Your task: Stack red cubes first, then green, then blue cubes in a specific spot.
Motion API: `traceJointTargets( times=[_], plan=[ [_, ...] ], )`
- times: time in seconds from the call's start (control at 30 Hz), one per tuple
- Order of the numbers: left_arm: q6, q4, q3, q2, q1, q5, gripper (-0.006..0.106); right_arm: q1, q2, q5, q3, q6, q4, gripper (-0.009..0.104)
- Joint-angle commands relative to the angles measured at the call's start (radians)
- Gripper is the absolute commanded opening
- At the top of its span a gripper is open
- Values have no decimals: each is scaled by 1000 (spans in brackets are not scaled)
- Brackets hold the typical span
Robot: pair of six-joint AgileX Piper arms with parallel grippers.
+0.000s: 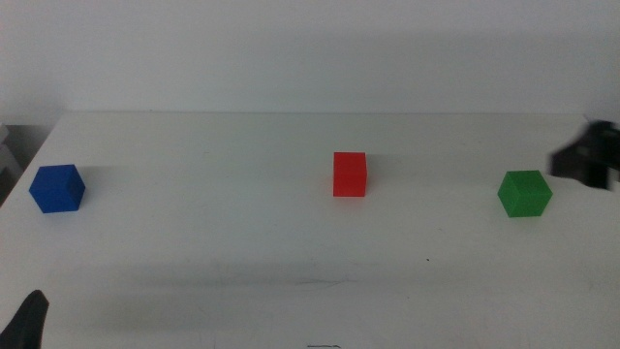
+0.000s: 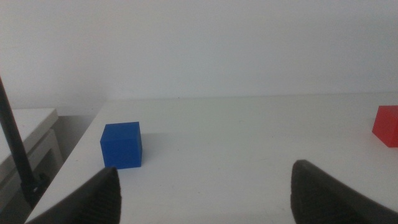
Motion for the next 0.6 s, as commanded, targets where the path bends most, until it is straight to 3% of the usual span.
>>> traceJointTargets(
  times=[0.0,0.27,0.57],
  plan=[
    [-2,-9,-3,-20,-7,-74,94,74,81,-40,-101,71,-36,94],
    [-2,-9,-3,-20,-7,-74,94,333,462,113,-477,377,-287,94],
    [-2,-9,-3,-20,-7,-74,94,441,836,265,-913,441,-332,94]
  ],
)
